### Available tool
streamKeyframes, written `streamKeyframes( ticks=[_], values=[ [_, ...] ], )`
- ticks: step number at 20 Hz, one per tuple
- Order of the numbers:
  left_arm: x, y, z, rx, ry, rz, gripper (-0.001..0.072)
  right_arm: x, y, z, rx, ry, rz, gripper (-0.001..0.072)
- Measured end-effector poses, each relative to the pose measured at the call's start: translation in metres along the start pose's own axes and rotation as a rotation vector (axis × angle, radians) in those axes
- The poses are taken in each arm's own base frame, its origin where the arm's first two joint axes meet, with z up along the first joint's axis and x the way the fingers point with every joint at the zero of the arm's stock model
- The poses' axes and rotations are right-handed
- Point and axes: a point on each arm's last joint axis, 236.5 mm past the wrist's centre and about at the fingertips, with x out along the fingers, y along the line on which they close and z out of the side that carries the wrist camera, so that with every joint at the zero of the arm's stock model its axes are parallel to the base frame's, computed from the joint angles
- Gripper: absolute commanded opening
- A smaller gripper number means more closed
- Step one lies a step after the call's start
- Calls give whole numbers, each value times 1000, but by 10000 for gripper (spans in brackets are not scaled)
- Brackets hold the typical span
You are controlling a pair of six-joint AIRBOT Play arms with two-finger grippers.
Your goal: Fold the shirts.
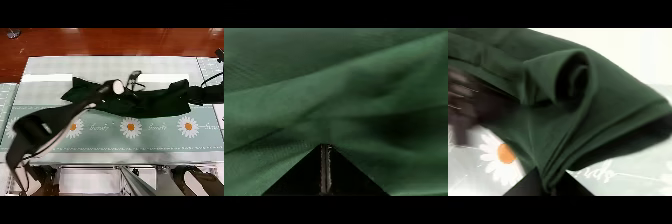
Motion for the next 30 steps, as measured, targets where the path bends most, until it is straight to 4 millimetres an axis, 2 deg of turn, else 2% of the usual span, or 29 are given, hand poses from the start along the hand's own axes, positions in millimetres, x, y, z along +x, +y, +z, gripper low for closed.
streamKeyframes(
  ticks=[2, 4, 6, 8, 9, 11, 14, 15, 17, 19, 21, 23, 25, 27, 29, 30],
  values=[
    [21, -21, -19, -5, 78, -47, 34, -1, 10, -1, -12, -8, 20, 30],
    [23, -32, -20, -10, 106, -81, 34, 0, 18, -2, -22, -12, 34, 30],
    [5, -25, -4, -21, 100, -91, 34, 0, 24, -2, -29, -14, 46, 30],
    [-32, -5, 22, -33, 67, -76, 34, 2, 27, -2, -25, -12, 56, 30],
    [-57, 10, 38, -36, 37, -54, 35, 3, 30, -2, -20, -8, 67, 30],
    [-119, 47, 65, -43, -23, 13, 35, 9, 34, -1, -1, 3, 94, 30],
    [-234, 106, 90, -82, -161, 130, 35, 20, 48, 7, 16, 17, 157, 30],
    [-274, 119, 88, -94, -211, 163, 35, 25, 56, 12, 5, 25, 179, 30],
    [-340, 134, 69, -127, -302, 217, 35, 40, 80, 23, -36, 51, 220, 30],
    [-387, 144, 37, -162, -399, 282, 35, 61, 110, 35, -90, 82, 260, 30],
    [-403, 142, -5, -194, -449, 308, 35, 91, 145, 45, -138, 123, 296, 30],
    [-402, 143, -51, -225, -491, 336, 35, 124, 184, 49, -191, 168, 334, 30],
    [-385, 143, -92, -260, -491, 323, 35, 161, 222, 48, -245, 215, 364, 30],
    [-364, 148, -124, -303, -483, 306, 35, 198, 255, 44, -279, 250, 388, 30],
    [-346, 152, -144, -343, -473, 280, 35, 233, 280, 36, -295, 282, 407, 31],
    [-339, 156, -151, -359, -471, 278, 35, 249, 287, 30, -296, 297, 411, 145]
  ],
)
